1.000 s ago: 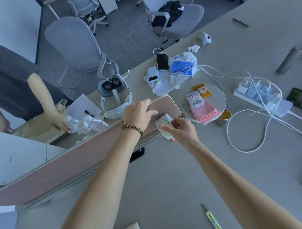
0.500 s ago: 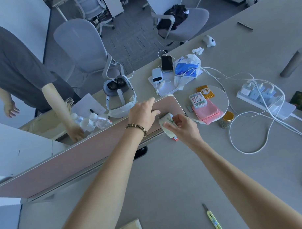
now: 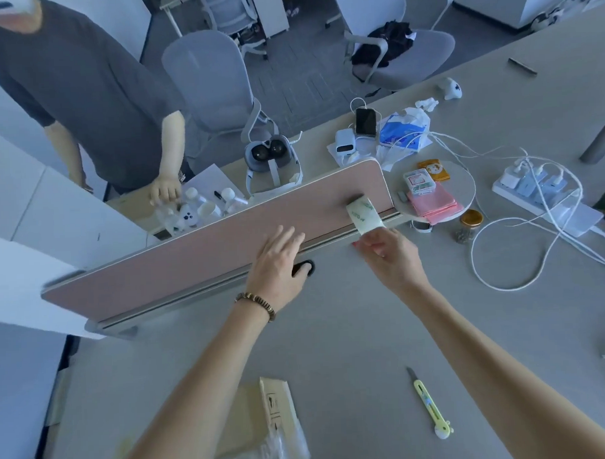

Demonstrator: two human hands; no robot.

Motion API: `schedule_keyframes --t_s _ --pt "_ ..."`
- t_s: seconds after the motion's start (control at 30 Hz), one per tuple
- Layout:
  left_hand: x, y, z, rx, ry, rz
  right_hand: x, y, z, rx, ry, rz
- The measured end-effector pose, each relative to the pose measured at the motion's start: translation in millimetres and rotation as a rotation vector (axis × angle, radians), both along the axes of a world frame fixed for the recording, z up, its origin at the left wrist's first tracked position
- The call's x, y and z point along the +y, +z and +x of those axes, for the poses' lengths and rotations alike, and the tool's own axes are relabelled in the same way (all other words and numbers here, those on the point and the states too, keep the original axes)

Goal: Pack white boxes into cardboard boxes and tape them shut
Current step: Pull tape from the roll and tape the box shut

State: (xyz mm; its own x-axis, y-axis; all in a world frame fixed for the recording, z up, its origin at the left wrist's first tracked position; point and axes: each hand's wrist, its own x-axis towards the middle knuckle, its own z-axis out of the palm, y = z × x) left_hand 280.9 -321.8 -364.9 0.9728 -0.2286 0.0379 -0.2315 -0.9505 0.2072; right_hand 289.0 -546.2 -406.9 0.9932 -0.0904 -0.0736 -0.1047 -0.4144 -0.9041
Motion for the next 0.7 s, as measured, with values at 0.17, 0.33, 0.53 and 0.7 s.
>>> schedule_keyframes --t_s 0.17,0.33,0.53,0.7 --pt "40 -20 -87 0.137 0.063 -0.085 36 -18 -83 0.249 0.245 -0.026" --pt "81 -39 -181 0.265 0.101 -0.122 76 -63 -163 0.536 0.305 0.046" --pt "113 -73 -277 0.457 0.091 0.109 112 -105 -222 0.856 0.297 0.258" --pt "114 -92 -319 0.425 0.155 0.192 120 -102 -235 1.023 0.251 0.569"
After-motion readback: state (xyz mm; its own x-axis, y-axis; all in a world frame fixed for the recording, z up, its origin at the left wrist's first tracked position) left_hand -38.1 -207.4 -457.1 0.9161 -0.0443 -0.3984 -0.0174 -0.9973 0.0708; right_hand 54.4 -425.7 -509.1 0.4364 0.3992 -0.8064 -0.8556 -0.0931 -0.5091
